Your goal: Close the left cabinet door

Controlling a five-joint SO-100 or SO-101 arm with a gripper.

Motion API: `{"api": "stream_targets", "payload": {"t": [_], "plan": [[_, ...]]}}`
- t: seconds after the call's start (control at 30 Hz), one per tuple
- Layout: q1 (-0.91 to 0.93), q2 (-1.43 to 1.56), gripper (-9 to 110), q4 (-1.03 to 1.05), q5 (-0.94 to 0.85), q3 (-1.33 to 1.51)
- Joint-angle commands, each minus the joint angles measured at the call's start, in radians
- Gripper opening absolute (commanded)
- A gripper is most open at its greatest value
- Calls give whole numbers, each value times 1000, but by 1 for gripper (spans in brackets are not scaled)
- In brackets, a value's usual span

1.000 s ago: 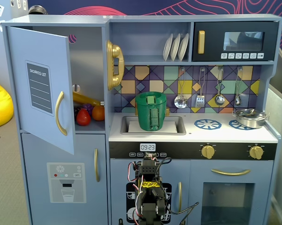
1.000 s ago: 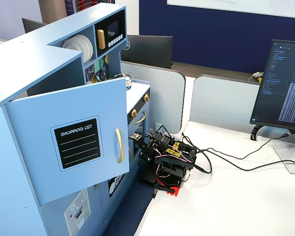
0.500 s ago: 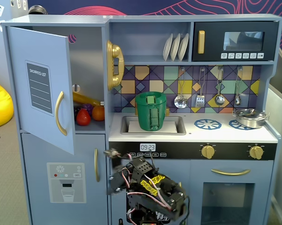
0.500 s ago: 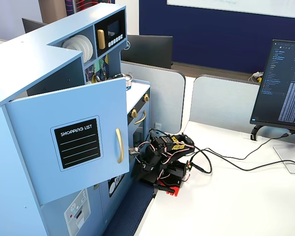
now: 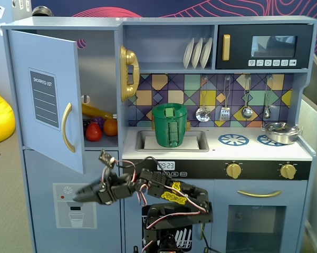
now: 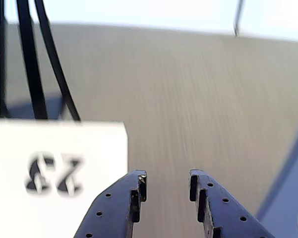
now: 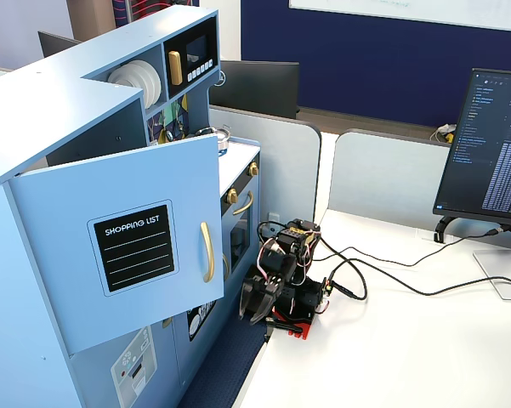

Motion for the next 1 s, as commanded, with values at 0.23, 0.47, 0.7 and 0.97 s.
{"api": "stream_targets", "payload": {"t": [0.23,0.47,0.7,0.97], "plan": [[-54,-253,0,-156,-100,-296],[-46,-417,0,-178,-140,-448],[-18,-568,0,-256,-169,-551],[6,-661,0,-316,-175,-600]]}}
